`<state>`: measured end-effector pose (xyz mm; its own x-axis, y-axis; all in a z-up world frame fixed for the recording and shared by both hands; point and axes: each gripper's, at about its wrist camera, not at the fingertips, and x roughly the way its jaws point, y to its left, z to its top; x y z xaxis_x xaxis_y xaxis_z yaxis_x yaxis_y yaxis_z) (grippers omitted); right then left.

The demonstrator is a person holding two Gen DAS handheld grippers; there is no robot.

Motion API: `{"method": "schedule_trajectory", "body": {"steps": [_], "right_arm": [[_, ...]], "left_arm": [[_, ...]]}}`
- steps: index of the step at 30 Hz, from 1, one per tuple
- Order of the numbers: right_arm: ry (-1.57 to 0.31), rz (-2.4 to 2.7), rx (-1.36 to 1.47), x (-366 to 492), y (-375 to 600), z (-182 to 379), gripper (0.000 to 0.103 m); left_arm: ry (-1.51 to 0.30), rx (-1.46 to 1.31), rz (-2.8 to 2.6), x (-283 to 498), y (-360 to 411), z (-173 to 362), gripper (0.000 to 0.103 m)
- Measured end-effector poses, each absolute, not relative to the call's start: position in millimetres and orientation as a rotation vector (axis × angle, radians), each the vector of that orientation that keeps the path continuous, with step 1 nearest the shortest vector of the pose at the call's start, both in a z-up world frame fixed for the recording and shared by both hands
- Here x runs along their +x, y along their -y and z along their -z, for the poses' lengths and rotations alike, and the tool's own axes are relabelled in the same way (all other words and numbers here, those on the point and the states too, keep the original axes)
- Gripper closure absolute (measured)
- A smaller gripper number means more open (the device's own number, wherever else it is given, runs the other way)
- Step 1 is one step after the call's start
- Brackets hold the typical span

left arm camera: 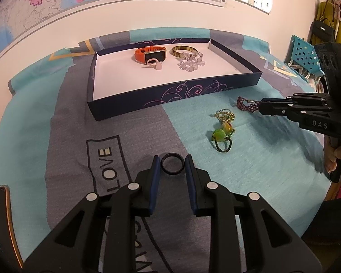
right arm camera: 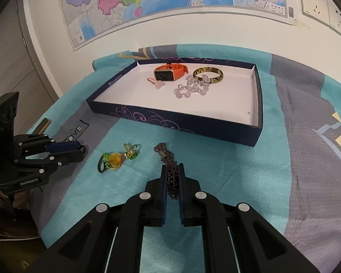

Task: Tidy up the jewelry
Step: 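Lift the black ring with the left tool while the right tool lifts the beaded bracelet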

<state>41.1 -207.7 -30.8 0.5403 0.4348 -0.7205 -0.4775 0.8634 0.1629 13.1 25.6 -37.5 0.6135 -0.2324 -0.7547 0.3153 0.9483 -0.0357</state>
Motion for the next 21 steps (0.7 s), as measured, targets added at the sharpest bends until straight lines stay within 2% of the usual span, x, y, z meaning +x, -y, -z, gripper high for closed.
{"method": "schedule_trajectory", "body": {"steps": [21], "right_arm": [[-0.758, -0.549, -0.025, 40.1, 216.5, 3.1, 0.097]], "left_arm": [[-0.794, 0.077, 0.341, 16.1, -23.8, 20.4, 0.080]]}}
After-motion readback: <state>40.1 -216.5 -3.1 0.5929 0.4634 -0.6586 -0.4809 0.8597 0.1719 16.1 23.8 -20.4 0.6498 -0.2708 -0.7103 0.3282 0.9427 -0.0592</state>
